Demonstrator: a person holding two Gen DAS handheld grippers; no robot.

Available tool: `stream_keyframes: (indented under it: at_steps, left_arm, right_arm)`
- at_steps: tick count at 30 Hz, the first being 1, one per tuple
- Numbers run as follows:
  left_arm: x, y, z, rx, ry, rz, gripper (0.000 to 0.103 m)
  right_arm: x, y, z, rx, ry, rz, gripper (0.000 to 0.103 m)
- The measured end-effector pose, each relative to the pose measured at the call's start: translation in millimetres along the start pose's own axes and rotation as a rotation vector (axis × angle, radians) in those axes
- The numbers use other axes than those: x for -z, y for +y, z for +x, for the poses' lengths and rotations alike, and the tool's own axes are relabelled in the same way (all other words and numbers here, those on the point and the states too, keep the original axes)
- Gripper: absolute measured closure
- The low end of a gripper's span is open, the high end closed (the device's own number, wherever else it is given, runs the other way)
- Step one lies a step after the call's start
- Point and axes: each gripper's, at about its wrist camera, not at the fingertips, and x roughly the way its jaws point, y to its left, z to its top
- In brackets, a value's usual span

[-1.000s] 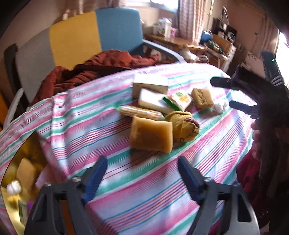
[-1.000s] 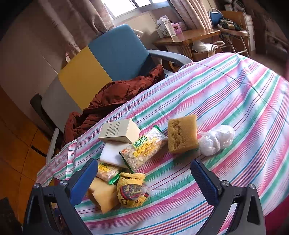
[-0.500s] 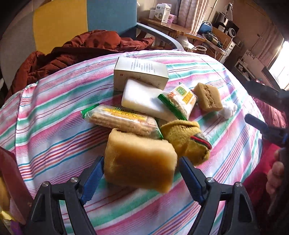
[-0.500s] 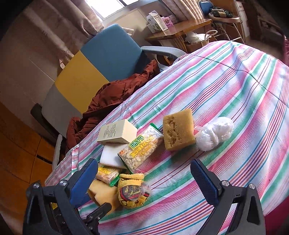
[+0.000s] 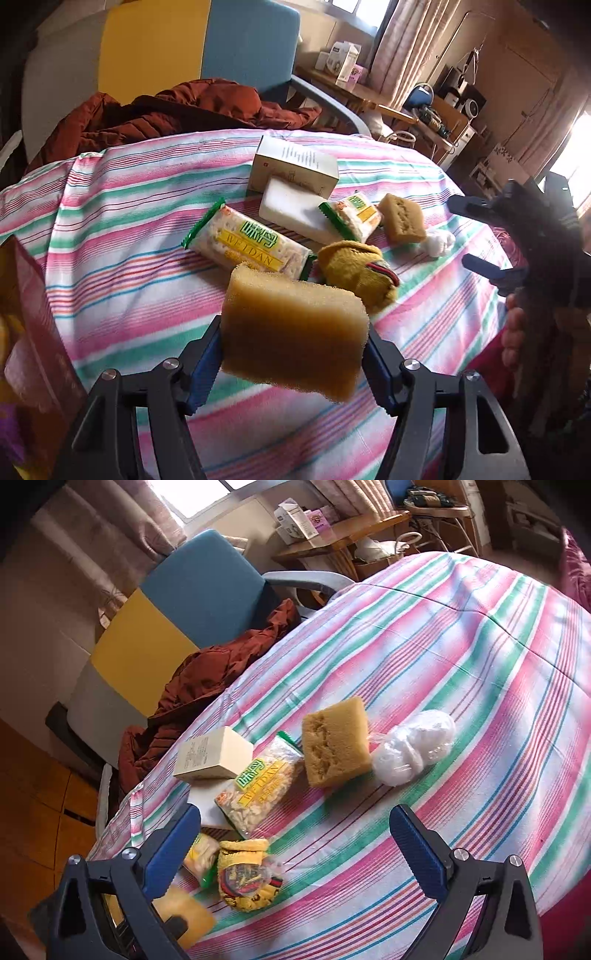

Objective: Organize objects
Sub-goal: 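Grasp the yellow sponge block with the left tool while the right tool grasps a brown sponge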

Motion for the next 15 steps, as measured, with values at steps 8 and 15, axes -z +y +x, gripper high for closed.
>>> stream_keyframes:
  at_steps: [8,15]
  left_arm:
    - [20,7,-43,0.020,-0.053,-0.004,0.034]
    - [38,24,-63,0.030,-0.066,-0.054,0.034]
  right_arm:
    - [-13,-4,-11,0.084,-0.040,-0.002,0.000]
    - [-55,8,21,0.212,-0.006,-0.136,0.014]
